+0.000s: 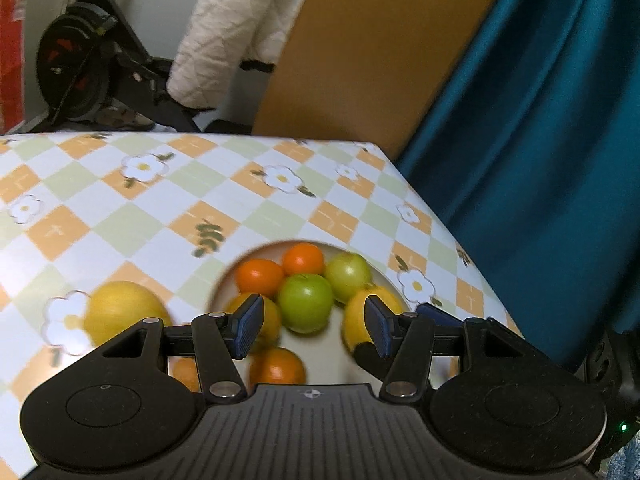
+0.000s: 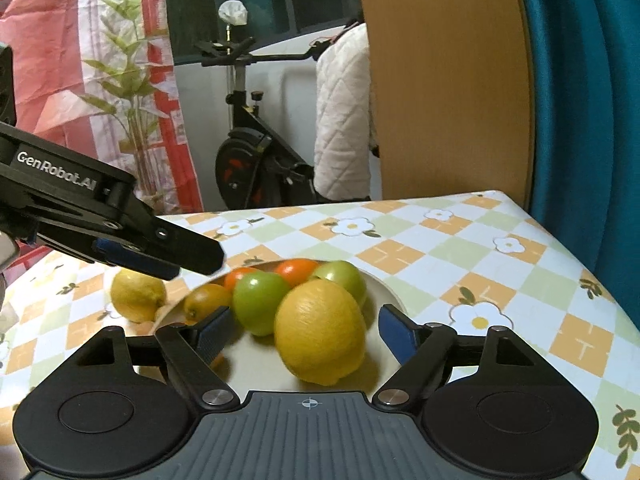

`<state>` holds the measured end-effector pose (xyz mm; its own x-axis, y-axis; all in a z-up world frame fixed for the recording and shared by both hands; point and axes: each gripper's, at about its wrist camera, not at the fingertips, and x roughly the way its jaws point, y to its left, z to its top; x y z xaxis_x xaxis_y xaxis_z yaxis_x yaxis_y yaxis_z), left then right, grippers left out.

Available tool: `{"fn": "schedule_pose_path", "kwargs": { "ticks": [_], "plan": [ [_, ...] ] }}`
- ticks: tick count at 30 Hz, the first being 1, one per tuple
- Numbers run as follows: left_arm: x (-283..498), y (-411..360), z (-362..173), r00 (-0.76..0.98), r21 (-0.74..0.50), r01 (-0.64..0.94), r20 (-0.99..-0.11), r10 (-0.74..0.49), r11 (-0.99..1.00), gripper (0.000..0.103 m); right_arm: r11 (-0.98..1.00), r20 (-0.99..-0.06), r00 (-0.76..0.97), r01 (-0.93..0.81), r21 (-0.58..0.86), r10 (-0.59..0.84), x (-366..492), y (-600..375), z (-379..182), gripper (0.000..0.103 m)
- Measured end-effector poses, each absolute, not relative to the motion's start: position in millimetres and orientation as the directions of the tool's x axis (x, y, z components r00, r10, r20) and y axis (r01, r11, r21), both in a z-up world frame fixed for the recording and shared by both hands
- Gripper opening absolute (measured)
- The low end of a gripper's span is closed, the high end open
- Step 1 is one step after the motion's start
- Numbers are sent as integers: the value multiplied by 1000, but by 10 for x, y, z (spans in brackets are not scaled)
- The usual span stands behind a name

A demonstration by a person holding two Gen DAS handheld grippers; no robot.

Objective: Organize fruits
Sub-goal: 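Move the left gripper back to the second lemon beside the plate, then close the left gripper on the second yellow lemon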

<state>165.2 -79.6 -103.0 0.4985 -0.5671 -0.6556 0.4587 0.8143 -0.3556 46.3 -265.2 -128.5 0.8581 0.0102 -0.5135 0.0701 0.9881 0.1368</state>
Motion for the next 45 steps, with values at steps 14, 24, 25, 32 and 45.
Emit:
{"fn": "schedule_pose_path", "kwargs": {
  "ticks": [14,24,25,32,45],
  "plan": [
    [1791,13,-932,600,-360,328,-635,-487,873,58,994,-509,856,-42,104,89,653,-2217,-1042,75],
    [1868,281,-1049,602,-385,288,-639,-478,877,58,983,-547,819,-174,54,175,918,-1760,-999,75],
    [1870,298,-1067,601,-389,284,-640,-479,876,59,980,-555,811,-192,48,186,958,-1705,-1011,75],
    [1936,377,-1228,578,-430,269,-644,-502,862,59,964,-621,753,-267,15,218,1286,-1383,-1147,75],
    [2117,184,-1471,541,-469,282,-643,-542,837,63,956,-713,676,-294,-29,186,1710,-1131,-1370,71]
  ]
}}
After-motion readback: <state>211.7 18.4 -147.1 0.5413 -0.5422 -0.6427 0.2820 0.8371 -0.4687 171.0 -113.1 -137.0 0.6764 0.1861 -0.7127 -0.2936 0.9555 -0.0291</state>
